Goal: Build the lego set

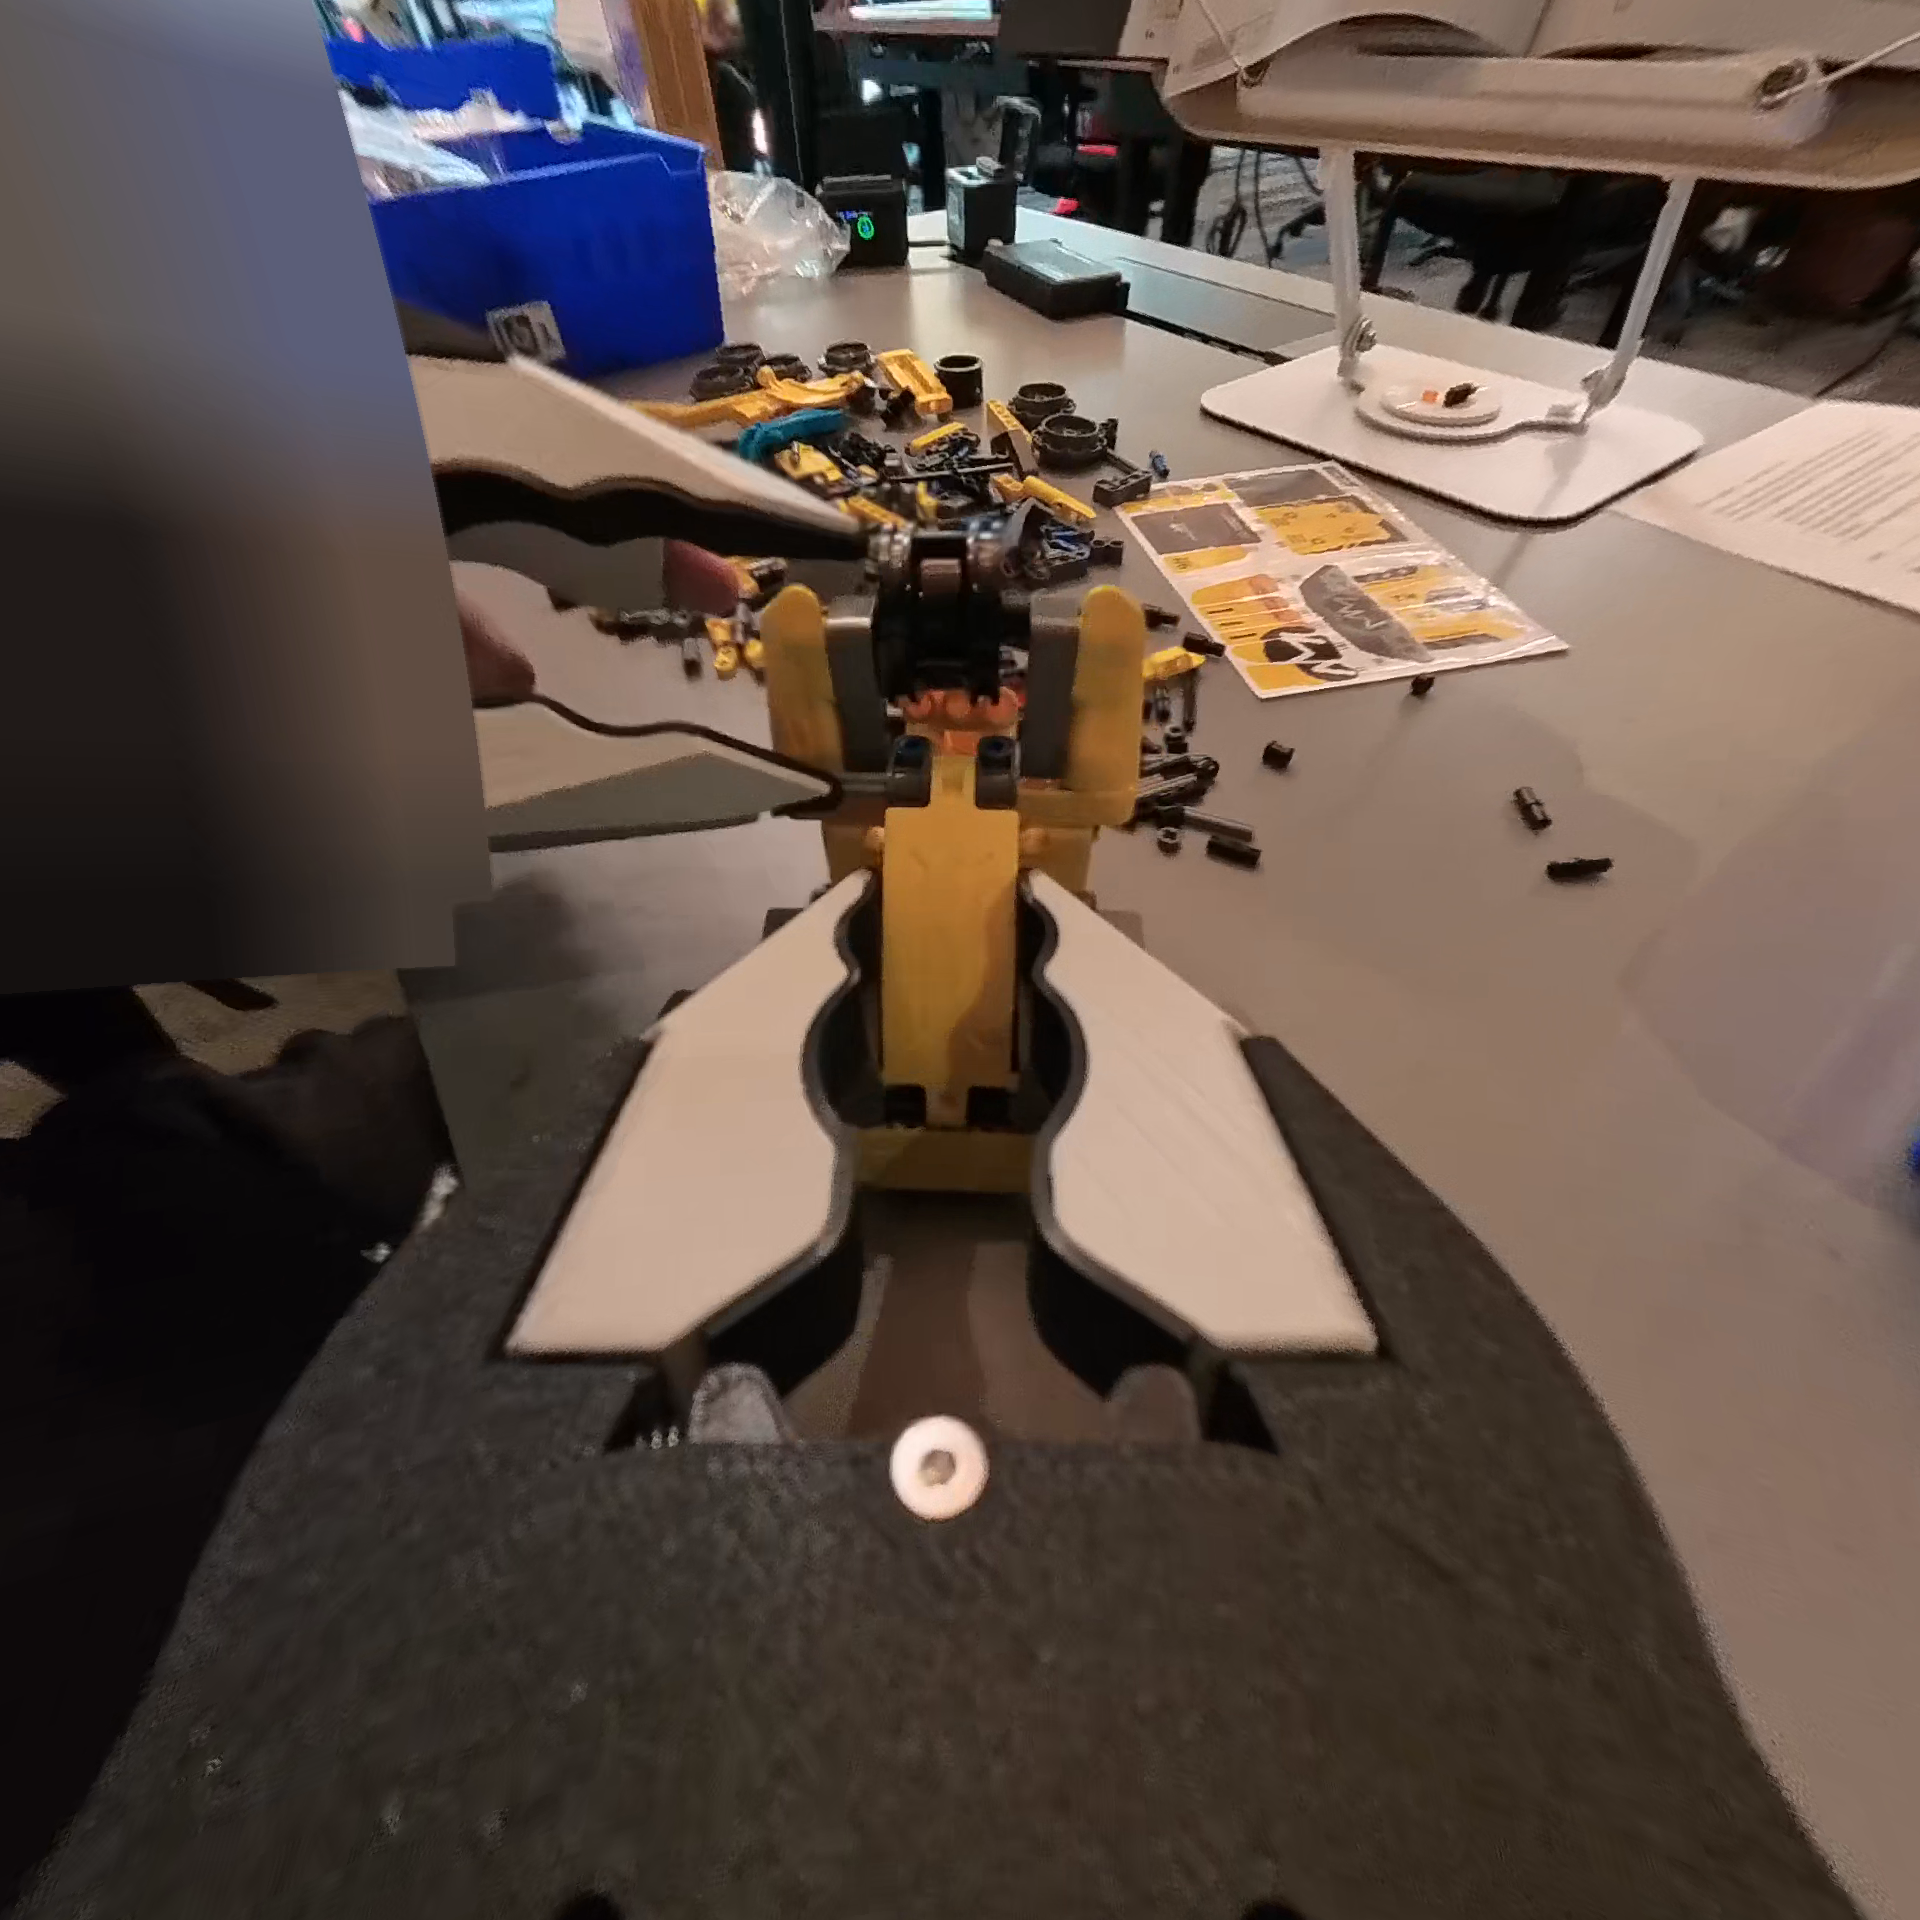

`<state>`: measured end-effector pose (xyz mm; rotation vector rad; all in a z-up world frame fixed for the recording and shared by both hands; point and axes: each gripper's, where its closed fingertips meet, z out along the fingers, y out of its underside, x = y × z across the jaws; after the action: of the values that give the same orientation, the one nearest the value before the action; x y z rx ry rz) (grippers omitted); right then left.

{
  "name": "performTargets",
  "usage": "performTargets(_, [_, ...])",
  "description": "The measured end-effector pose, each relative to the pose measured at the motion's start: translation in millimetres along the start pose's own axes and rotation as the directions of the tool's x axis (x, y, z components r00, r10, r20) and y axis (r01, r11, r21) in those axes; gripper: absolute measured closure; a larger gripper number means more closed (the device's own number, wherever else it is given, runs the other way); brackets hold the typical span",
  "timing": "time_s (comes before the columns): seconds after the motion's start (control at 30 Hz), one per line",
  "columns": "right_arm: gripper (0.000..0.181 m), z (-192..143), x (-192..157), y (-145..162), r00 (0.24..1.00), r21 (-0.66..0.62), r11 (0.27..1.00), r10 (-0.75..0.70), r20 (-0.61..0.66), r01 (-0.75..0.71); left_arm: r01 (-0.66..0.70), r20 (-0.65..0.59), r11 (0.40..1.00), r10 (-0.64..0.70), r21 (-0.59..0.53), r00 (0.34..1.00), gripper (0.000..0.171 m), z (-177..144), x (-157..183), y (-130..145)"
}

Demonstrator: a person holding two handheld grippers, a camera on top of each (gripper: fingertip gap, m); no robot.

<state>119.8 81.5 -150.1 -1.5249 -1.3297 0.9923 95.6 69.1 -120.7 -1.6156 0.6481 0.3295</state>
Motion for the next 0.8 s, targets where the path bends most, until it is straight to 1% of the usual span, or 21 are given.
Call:
performTargets(0.17, [0.156,-6.1,1.1,-1.4,0.983,0.029,0.987,0.154,0.096,-0.157,0.018,-0.002,1.0,-0.018,-0.006,1.0,0.137,1.9,1.4,2.7])
performTargets(0.27, [0.156,-7.7,1.1,-1.0,0.975,0.033,0.981,0.188,0.121,-0.193,0.037,-0.018,0.999,-0.037,-0.003,0.999,0.141,2.7,3.7,3.1])
performTargets(0.43, [0.155,-12.2,0.5,0.7,0.94,0.028,0.955,0.286,0.186,-0.296,0.119,-0.081,0.993,-0.119,-0.005,0.99,0.153,4.1,10.0,3.8])
performTargets(0.47, [0.154,-14.5,0.4,1.4,0.933,0.03,0.949,0.303,0.195,-0.314,0.129,-0.083,0.992,-0.129,-0.006,0.988,0.153,4.4,9.8,3.9])
performTargets(0.57, [0.153,-24.0,-1.7,5.1,0.919,0.036,0.935,0.339,0.203,-0.353,0.163,-0.088,0.987,-0.164,-0.017,0.983,0.154,5.1,9.7,4.4])
performTargets(0.67, [0.153,-30.6,-3.0,9.9,0.928,0.023,0.94,0.33,0.173,-0.339,0.2,-0.088,0.98,-0.201,-0.016,0.976,0.154,5.7,10.6,4.2])
performTargets(0.8, [0.152,-38.3,-1.6,16.8,0.937,-0.021,0.946,0.322,0.138,-0.322,0.21,-0.072,0.977,-0.212,-0.024,0.975,0.155,6.4,10.1,4.4])
